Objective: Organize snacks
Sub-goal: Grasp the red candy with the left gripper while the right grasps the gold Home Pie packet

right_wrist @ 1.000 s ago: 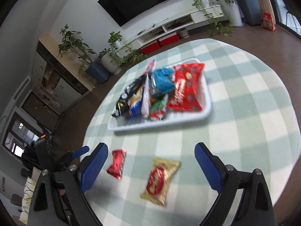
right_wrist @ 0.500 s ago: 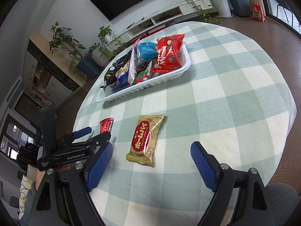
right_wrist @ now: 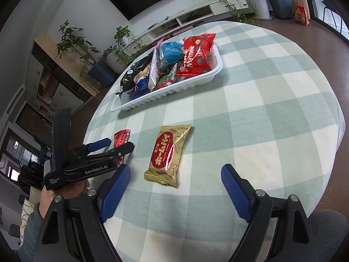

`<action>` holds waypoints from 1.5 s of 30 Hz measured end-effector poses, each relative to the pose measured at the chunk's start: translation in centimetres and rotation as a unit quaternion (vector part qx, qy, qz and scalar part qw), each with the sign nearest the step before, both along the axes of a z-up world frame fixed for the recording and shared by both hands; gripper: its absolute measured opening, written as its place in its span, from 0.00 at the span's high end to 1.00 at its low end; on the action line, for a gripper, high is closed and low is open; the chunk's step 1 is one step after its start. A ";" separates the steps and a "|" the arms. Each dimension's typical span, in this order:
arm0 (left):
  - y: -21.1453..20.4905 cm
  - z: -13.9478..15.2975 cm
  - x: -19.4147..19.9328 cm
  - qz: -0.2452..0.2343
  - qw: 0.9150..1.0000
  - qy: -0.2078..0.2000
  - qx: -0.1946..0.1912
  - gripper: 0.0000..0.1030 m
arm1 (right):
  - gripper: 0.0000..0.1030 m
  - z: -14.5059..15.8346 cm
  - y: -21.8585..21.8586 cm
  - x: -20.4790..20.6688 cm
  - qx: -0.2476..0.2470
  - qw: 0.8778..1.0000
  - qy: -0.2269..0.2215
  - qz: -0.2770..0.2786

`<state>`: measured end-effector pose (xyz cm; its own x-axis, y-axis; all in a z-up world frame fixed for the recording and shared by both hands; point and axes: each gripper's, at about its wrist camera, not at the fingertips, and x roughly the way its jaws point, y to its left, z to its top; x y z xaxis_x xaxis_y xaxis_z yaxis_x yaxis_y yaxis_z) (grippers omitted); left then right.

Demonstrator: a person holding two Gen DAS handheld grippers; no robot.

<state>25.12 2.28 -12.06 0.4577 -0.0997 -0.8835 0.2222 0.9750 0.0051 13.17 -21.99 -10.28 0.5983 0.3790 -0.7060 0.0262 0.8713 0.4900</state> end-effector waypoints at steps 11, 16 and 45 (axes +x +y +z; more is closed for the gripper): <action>-1.1 0.5 -0.5 -0.032 0.999 -0.010 -0.003 0.60 | 0.15 0.2 0.7 -0.1 -0.015 1.000 -0.003 0.007; -1.0 0.5 -0.6 -0.041 0.999 -0.010 -0.010 0.65 | 0.15 0.2 0.8 -0.1 -0.017 1.000 -0.001 0.006; 4.6 3.1 -6.5 -0.024 0.993 -0.039 -0.111 0.71 | 0.25 -1.6 6.5 5.4 -0.121 0.990 0.049 0.056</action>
<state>18.58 6.83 -8.91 0.5135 -0.3111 -0.7997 0.2762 0.9423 -0.1893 18.55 -15.45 -11.86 0.4862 0.2513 -0.8369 -0.0400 0.9632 0.2660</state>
